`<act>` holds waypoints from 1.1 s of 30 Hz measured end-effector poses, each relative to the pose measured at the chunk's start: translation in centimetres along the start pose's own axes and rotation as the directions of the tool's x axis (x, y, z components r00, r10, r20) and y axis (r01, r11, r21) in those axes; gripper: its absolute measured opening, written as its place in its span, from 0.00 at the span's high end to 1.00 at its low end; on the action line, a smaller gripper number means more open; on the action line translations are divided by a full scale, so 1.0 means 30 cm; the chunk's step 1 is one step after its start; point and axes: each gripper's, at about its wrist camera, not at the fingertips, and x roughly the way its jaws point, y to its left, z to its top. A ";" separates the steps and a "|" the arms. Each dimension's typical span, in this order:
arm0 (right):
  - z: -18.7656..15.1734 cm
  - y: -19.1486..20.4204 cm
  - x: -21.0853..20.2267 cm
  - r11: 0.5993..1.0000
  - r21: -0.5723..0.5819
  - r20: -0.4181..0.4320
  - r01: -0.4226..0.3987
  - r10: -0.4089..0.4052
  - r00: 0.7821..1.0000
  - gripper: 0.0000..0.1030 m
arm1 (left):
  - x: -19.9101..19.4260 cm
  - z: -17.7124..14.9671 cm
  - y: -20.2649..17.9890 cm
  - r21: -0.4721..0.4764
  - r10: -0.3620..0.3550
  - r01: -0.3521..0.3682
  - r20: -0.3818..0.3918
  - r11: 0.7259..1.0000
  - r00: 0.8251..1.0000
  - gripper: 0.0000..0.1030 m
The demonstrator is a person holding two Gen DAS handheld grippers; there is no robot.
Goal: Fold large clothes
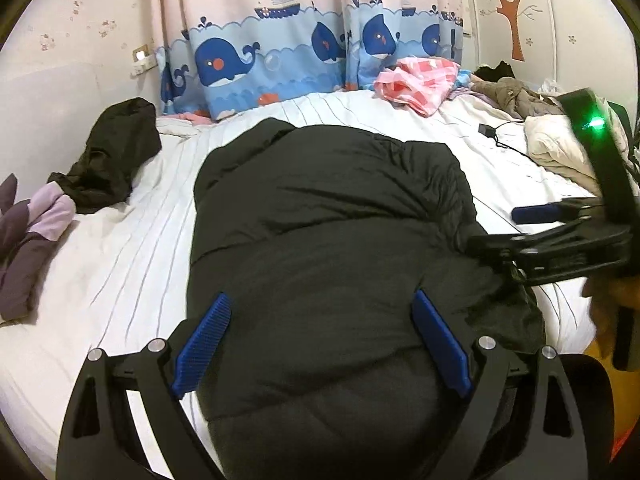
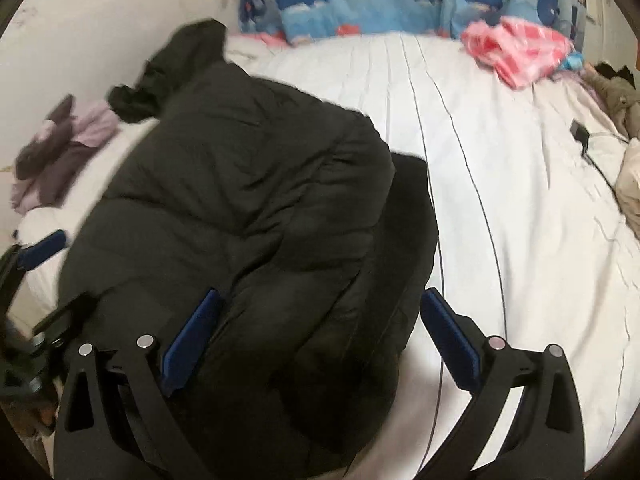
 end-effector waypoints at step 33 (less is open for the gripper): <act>-0.247 0.289 -0.265 0.995 0.032 -0.006 0.095 -0.095 0.995 0.07 | -0.241 -0.146 0.153 -0.295 0.079 -0.100 -0.083 0.950 0.993 0.07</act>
